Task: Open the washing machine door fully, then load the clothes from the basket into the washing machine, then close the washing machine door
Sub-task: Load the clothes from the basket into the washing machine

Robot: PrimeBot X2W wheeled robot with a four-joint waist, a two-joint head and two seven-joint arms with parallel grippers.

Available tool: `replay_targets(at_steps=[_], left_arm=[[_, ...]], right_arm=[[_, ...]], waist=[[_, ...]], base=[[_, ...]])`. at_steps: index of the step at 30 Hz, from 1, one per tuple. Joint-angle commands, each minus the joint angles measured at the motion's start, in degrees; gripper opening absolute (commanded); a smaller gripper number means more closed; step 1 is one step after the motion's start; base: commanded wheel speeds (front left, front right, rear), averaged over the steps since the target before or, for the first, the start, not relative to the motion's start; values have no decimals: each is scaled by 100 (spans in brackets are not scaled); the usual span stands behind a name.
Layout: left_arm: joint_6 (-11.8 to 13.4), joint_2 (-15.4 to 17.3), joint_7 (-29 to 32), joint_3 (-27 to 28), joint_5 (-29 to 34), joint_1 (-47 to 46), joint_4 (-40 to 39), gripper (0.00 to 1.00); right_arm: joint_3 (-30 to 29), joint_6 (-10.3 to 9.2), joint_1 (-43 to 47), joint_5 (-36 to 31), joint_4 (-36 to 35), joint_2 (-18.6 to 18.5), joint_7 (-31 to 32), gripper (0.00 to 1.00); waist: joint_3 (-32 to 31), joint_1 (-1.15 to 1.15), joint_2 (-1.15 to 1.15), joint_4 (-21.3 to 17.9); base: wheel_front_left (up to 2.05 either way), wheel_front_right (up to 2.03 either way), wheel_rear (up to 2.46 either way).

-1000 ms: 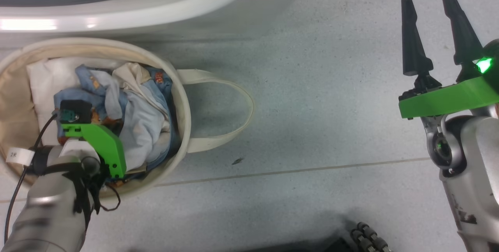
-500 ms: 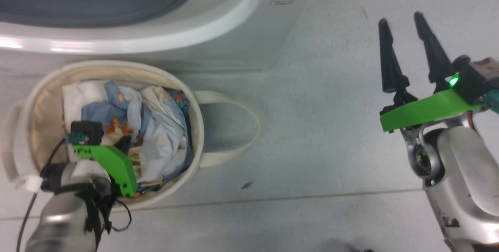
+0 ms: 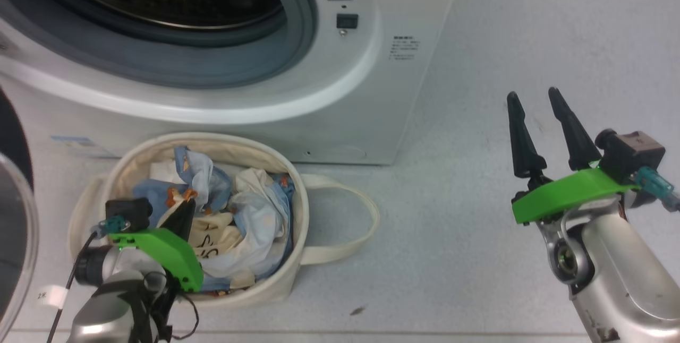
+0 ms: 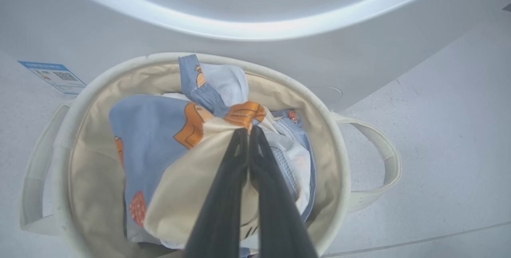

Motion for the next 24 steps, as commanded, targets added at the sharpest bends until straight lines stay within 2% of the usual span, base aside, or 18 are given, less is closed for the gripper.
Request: replay_targets(at_steps=[1,6,10,18,24], left_arm=[[-30,276,-77,261,-3,22,-351,0],[192,441,-81,569,350,470,-1592,0],[244,460,-82,888,502,872,-2381,0],[231,448,-82,1133,650,1301,-3233,0],[209,585,46,1132,644,1319,-3779,0]], right_arm=[[106,3,138,64,-115,-53,-94,100],[147,3,354,221,52,-48,-147,100],[185,3,496,333,159,-44,-177,100],[213,3,741,514,284,-48,-207,100],[205,3,929,618,309,-43,-215,100]], waist=[[-297,1,0,159],[-696,1,0,269],[-999,1,0,337],[-1535,1,0,402],[-1808,1,0,401]], base=[[0,0,0],[0,0,0],[0,0,0],[0,0,0],[0,0,0]])
